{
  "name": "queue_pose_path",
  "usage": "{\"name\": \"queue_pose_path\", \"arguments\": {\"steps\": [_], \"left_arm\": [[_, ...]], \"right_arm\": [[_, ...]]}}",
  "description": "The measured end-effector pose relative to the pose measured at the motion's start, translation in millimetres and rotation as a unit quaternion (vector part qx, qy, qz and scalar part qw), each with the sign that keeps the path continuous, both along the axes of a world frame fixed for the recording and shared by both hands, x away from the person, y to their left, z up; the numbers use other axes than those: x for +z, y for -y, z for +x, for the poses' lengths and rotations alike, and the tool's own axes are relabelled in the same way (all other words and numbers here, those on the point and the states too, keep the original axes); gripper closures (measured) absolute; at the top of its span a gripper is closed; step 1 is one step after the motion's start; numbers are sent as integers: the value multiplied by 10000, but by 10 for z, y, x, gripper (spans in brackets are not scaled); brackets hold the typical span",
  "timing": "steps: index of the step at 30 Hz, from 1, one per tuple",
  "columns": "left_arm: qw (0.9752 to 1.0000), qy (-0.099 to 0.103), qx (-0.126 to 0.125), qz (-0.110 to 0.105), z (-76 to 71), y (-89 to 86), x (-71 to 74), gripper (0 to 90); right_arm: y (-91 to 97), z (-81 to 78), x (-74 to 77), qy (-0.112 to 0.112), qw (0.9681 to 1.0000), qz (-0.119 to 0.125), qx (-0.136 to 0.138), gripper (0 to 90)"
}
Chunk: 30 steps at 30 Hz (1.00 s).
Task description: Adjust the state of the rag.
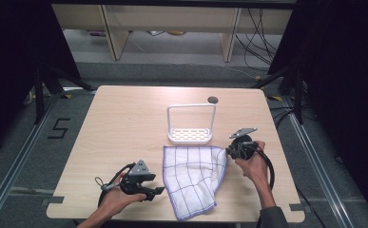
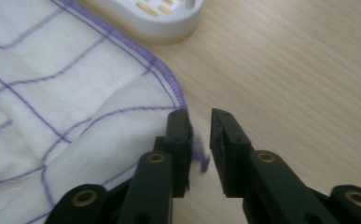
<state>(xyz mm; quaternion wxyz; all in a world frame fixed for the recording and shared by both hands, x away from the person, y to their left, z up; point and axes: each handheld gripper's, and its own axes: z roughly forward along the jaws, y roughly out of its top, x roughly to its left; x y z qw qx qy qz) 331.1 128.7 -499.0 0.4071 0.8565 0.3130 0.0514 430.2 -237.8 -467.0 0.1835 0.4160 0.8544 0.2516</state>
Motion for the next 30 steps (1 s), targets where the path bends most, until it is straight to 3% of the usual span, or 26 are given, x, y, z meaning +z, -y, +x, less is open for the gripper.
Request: {"name": "queue_pose_path", "arguments": {"steps": [1,3,7,8,9,12,18,22,24,27,28,30], "left_arm": [[9999,2,-64,-103,-70,45,10,396],[9998,2,-103,-164,-126,73,19,399],[9989,28,-423,-195,-296,170,54,413],[9983,-7,-559,-186,-369,224,62,414],[9976,-69,-603,-345,-410,266,55,414],[9965,-116,-775,-305,-484,348,35,417],[9948,-88,-997,-181,-603,467,-2,393],[9935,61,-1135,-60,-663,560,-21,396],[9934,41,-1143,-90,-677,580,-29,400],[9923,124,-1229,90,-693,626,-52,404],[9914,237,-1267,234,-694,653,-67,420],[9904,310,-1311,316,-682,682,-100,474]], "right_arm": [[-43,-21,-4,32,9996,-274,-104,656],[-45,-57,21,66,9995,-253,-177,646],[-14,-284,145,136,9993,40,-360,562],[2,-435,162,133,9991,212,-333,546],[8,-518,167,50,9990,311,-310,543],[17,-743,144,-98,9980,573,-248,526],[-57,-1092,92,-203,9966,780,-178,517],[-152,-1180,12,-293,9958,864,-45,502],[-175,-1194,3,-347,9952,911,-125,500],[-188,-1215,-21,-397,9947,902,-279,484],[-191,-1219,-50,-512,9925,1023,-423,472],[-205,-1212,-95,-621,9901,1157,-504,466]]}}
